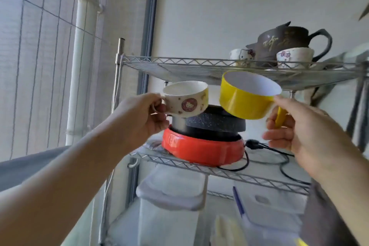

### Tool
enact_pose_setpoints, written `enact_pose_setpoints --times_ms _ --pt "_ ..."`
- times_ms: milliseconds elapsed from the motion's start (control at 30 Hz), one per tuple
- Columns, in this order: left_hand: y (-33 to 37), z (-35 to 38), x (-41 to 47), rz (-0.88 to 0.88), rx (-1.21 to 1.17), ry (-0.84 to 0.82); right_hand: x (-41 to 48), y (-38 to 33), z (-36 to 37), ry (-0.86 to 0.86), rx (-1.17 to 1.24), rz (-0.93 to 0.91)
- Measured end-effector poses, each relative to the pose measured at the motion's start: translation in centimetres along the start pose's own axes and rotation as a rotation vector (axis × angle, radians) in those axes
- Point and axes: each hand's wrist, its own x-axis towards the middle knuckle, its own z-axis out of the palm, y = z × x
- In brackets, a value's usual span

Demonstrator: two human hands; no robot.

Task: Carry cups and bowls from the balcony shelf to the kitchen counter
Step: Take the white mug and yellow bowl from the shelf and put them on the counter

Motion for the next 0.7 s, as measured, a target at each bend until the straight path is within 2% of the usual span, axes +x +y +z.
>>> enact_pose_setpoints --times_ms 133,367,700 --pt "-6.4 -1.2 -4.1 -0.089 -0.025 -0.047 -7.3 4.3 -2.6 0.043 0.001 0.052" --pt "-17.0 -2.0 -10.7 -0.234 0.036 -0.059 -18.4 11.3 -7.3 0.153 -0.092 0.257" --pt "-30.7 -0.7 -20.9 -0.521 0.011 -0.295 -33.2 16.1 -13.1 0.453 -0.180 0.495"
